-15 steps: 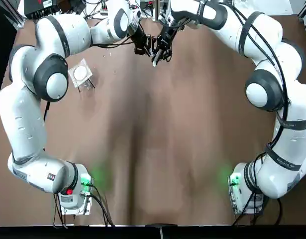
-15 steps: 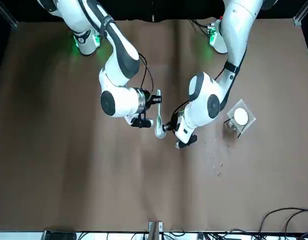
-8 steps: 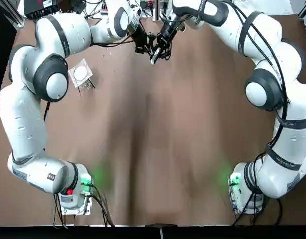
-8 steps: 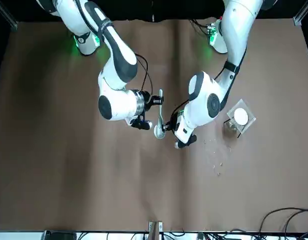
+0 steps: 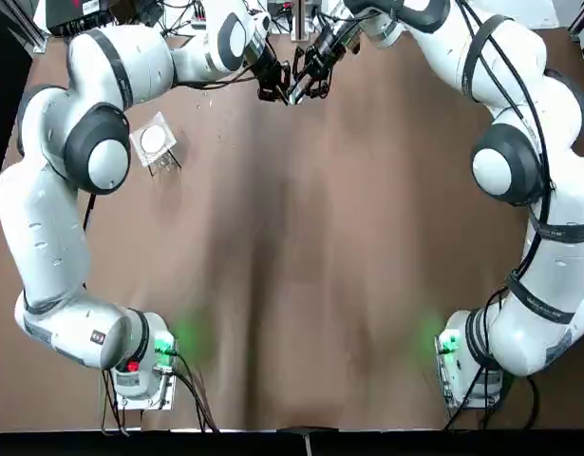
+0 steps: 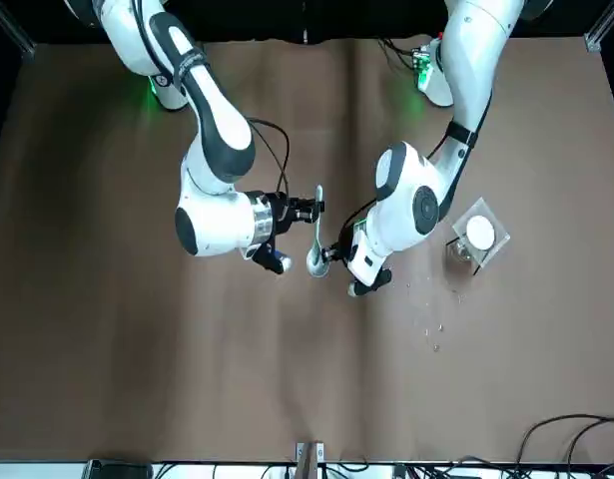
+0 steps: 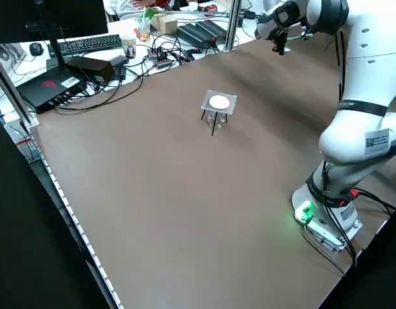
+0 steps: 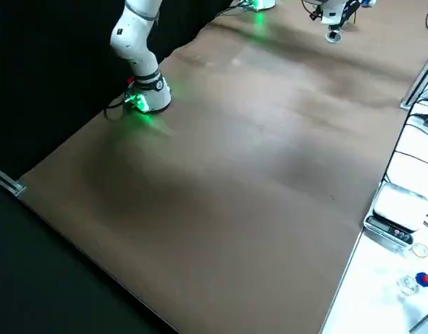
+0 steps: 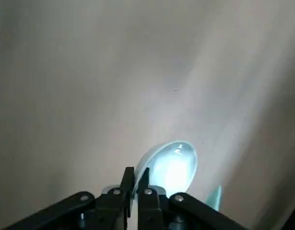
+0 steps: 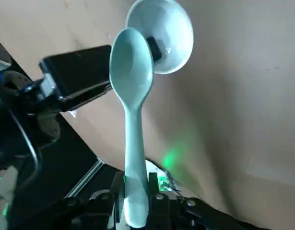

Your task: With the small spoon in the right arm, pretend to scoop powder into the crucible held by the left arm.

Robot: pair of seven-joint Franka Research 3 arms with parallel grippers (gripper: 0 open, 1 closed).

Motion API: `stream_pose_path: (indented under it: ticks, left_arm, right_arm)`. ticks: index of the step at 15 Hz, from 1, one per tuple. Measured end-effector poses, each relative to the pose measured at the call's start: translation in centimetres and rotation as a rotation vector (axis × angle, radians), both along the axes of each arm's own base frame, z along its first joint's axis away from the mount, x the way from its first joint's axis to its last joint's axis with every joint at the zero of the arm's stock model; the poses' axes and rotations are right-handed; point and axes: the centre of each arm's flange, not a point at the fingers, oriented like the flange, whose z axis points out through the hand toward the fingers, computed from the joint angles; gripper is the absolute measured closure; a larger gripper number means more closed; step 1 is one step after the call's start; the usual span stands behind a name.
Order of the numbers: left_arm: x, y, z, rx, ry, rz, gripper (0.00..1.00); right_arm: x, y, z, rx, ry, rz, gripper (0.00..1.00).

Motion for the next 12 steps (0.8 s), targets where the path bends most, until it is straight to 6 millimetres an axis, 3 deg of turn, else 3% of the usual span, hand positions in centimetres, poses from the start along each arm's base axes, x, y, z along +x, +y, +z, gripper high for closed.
stream_pose_path:
  ticks: [12]
  left_arm:
    - [1.4, 1.8, 1.0, -0.012, -0.010, 0.038, 0.93]
  right_arm:
    - [1.2, -1.2, 0.5, 0.081, 0.057, -0.070, 0.77]
